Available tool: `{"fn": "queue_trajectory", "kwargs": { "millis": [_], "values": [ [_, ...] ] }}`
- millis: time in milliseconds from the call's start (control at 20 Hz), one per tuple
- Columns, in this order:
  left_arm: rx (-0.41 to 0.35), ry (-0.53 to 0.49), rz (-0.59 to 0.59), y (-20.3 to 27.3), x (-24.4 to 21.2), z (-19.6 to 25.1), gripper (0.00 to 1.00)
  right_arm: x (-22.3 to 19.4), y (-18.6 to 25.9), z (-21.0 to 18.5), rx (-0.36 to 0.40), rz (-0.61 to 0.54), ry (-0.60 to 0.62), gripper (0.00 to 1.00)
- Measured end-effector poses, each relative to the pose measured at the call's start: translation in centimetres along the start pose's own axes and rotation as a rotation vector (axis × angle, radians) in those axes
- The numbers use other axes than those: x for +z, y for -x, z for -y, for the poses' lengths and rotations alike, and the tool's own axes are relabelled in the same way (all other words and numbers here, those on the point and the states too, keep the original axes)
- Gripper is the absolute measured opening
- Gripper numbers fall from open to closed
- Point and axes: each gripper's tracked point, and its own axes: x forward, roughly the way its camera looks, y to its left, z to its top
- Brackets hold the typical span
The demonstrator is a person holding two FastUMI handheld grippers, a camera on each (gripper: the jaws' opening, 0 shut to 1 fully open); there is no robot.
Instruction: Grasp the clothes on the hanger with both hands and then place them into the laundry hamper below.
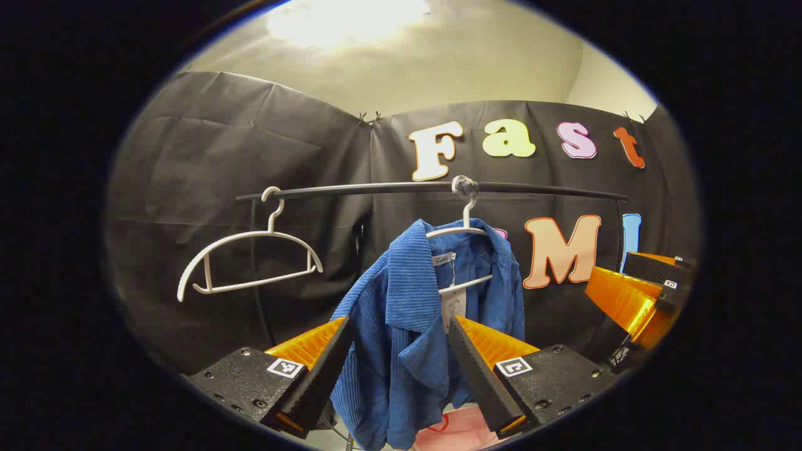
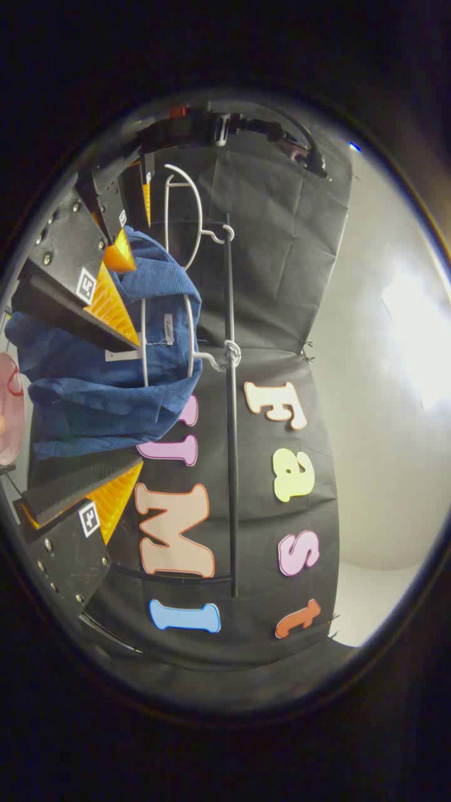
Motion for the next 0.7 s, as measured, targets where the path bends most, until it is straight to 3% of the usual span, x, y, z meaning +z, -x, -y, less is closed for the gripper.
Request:
{"fn": "queue_trajectory", "kwargs": {
  "millis": [700],
  "values": [
    [-0.059,0.013,-0.018,-1.16,-0.66,1.1,0.94,-0.27,-0.03,0.1,-0.042,-0.014,0.019,0.98]
  ]
}}
